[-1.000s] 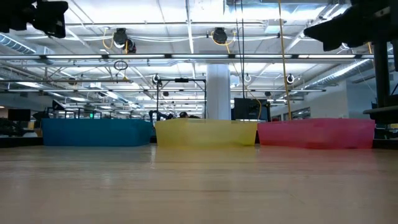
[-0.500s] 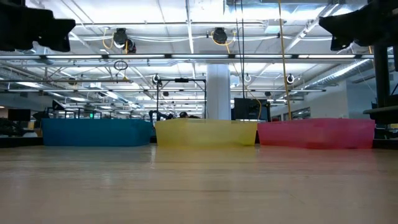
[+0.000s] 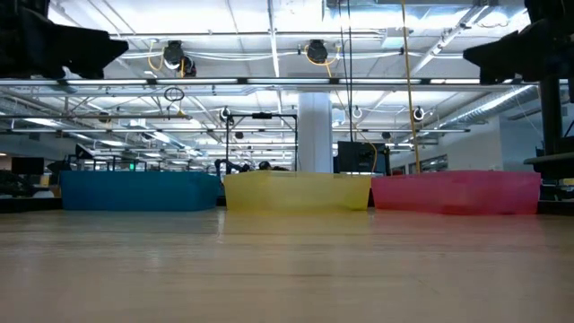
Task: Pick & Place Kitchen Items
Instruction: Return to Home Position
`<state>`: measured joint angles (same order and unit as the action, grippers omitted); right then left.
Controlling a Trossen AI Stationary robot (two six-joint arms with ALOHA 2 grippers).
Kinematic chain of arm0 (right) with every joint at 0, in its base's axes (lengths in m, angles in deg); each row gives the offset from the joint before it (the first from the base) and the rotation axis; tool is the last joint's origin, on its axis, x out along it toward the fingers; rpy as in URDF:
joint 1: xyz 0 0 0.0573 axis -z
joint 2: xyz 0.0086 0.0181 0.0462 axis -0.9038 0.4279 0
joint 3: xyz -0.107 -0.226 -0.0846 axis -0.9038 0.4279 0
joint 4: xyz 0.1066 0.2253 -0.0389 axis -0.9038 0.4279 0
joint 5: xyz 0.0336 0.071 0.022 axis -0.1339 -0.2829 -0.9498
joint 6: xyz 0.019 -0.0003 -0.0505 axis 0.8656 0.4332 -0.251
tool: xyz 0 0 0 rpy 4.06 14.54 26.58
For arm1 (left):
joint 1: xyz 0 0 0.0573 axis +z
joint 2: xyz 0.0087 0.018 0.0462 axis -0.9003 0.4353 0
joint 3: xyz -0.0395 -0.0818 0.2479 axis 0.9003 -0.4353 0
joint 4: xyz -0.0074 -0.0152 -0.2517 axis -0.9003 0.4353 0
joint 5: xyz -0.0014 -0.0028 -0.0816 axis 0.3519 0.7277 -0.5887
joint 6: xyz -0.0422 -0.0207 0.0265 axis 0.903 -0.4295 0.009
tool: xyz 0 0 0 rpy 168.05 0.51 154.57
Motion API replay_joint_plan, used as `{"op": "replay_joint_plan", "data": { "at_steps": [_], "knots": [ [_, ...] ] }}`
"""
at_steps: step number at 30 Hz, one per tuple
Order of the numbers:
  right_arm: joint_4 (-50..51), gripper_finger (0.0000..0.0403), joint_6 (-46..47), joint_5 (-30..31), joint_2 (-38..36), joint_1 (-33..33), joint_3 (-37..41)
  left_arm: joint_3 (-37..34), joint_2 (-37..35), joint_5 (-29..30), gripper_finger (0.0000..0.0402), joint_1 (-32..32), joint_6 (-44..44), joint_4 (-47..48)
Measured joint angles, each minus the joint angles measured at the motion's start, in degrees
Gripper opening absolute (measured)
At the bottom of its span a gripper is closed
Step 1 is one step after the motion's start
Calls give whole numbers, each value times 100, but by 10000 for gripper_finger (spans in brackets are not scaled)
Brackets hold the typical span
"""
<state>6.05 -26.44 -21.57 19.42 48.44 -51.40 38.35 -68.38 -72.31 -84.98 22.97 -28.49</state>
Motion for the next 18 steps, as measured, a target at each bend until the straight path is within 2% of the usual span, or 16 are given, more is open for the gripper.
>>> {"op": "replay_joint_plan", "data": {
  "at_steps": [5, 8, 12, 18],
  "knots": [
    [-182, 1, 63, 4, -10, 0, 314, 0, 0, -216, 207, 567, 181, 253],
    [-622, 1, 3, 17, -12, 2, 640, 0, 0, -741, 207, 970, 356, 296],
    [-737, 1, 43, 437, -16, 9, 867, 4, 0, -1428, 207, 1468, 513, 484],
    [-738, 1, 184, 439, -17, 9, 887, 11, 0, -1614, 207, 1992, 1075, 823]
  ]
}}
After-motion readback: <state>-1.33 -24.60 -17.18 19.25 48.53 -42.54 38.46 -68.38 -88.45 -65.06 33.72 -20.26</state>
